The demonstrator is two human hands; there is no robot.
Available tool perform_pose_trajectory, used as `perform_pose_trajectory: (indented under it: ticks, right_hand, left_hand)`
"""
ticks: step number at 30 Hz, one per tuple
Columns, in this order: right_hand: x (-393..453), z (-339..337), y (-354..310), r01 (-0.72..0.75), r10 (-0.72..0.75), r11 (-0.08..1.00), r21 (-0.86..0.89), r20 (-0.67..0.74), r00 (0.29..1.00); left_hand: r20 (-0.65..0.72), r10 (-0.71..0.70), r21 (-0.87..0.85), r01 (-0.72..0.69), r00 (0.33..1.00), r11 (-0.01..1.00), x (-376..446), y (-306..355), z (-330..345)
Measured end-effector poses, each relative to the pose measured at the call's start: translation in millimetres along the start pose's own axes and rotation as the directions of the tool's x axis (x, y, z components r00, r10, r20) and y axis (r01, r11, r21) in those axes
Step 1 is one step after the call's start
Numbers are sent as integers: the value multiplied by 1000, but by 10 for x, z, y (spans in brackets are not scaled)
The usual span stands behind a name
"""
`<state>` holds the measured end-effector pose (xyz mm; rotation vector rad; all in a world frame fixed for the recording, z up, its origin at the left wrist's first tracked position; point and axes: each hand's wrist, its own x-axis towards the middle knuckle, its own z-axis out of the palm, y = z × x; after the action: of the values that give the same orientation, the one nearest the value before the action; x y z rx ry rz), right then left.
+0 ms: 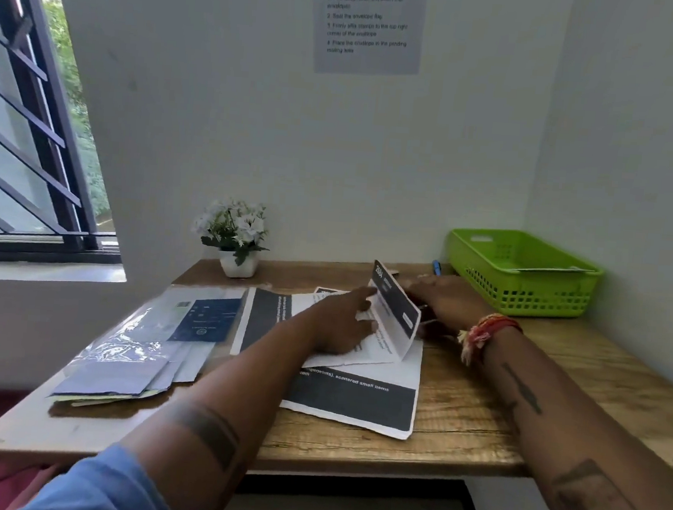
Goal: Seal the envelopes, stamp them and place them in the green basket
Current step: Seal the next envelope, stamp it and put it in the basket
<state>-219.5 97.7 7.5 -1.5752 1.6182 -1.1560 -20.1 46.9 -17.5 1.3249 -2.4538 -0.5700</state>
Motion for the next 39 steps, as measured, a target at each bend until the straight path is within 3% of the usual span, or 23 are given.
perform_pose_trajectory:
  ticks: [2, 5, 11, 15, 20, 25, 28, 39]
  right_hand:
    - [29, 57, 26, 137, -138, 962, -236, 11, 990]
    - [130, 208, 97, 252, -233, 902, -350, 97, 968]
    - [243, 337, 148, 240, -216, 863, -445, 104, 971]
    - [242, 359, 146, 254, -206, 835, -488, 152, 967]
    - [288, 353, 165, 263, -196, 837, -480, 185, 963]
    - [292, 346, 154, 205, -170, 868, -453, 118, 978]
    - [327, 366, 149, 167, -137, 863, -477, 97, 986]
    - [130, 195, -47, 193, -16, 772, -605, 286, 958]
  left_hand:
    - [-20, -16, -69, 15, 1000, 998, 81, -51, -22]
    - [-129, -58, -196, 32, 990, 980, 193, -105, -5]
    - [-209, -106, -416, 10, 972, 909, 196, -162, -1]
    - [-219, -145, -276, 82, 965, 958, 156, -217, -55]
    - [-223, 13, -31, -20, 975, 999, 130, -175, 32]
    - [-23, 47, 229, -40, 999, 973, 206, -144, 128]
    - [-12, 47, 254, -42, 999, 966, 218, -144, 133]
    - [-17, 65, 278, -58, 998, 959, 182, -125, 137]
